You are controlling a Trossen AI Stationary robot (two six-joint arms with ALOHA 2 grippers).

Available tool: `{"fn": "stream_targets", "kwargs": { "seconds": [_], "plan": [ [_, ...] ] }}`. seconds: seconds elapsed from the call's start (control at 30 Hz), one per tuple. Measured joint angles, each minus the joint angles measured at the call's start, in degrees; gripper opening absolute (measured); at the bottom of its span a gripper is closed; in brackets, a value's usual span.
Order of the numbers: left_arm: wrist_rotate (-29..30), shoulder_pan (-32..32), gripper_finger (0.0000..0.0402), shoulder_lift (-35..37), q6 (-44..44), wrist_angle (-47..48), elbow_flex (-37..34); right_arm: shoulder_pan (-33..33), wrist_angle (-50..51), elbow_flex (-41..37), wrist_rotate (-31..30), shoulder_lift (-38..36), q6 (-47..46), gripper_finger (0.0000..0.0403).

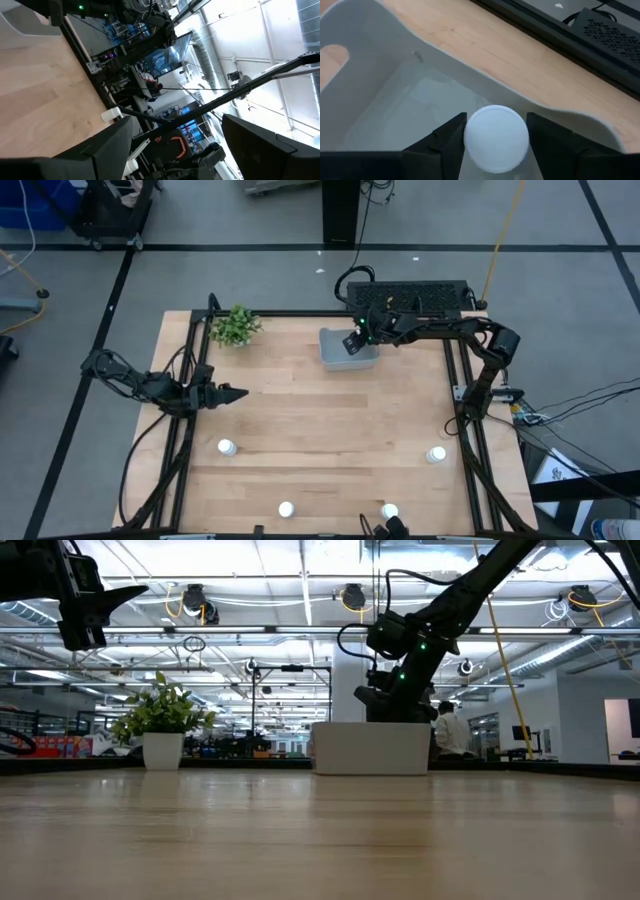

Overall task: Pick and place pill bottles into a basket
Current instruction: Put the white pill bottle into the gray container

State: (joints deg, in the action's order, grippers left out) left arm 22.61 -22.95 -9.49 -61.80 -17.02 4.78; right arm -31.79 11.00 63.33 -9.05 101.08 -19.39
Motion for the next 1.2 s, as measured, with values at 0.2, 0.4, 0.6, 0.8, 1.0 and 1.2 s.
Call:
{"fn": "stream_targets", "kwargs": {
  "seconds": [0.2, 0.4, 0.6, 0.8, 1.0, 1.2],
  "plan": [
    [-0.01, 0.00, 0.0310, -0.01, 0.02, 0.02, 0.00, 0.02, -0.04, 0.00, -0.05, 0.00, 0.02, 0.0233],
    [0.00, -0.01, 0.0310, 0.01, 0.24, 0.04, 0.00, 0.02, -0.35, -0.02, -0.09, -0.92, -0.50, 0.0284],
    [0.00, 0.01, 0.0310, 0.00, -0.08, 0.03, 0.00, 0.02, -2.25, -0.02, -1.37, -4.70, -0.90, 0.0317],
    [1.36, 0.00, 0.0310, -0.01, -1.51, -4.71, 0.00, 2.03, -3.02, -0.02, -1.32, -10.83, -3.83, 0.0320],
    [3.40, -0.01, 0.0310, 0.01, 9.91, -18.41, 0.43, 6.97, -3.13, -0.02, -1.41, -21.91, -14.97, 0.0320],
    [3.69, 0.01, 0.0310, -2.77, 18.44, -6.01, 10.80, 13.97, -3.66, -0.02, -1.56, -32.15, -22.15, 0.0320]
  ]
}}
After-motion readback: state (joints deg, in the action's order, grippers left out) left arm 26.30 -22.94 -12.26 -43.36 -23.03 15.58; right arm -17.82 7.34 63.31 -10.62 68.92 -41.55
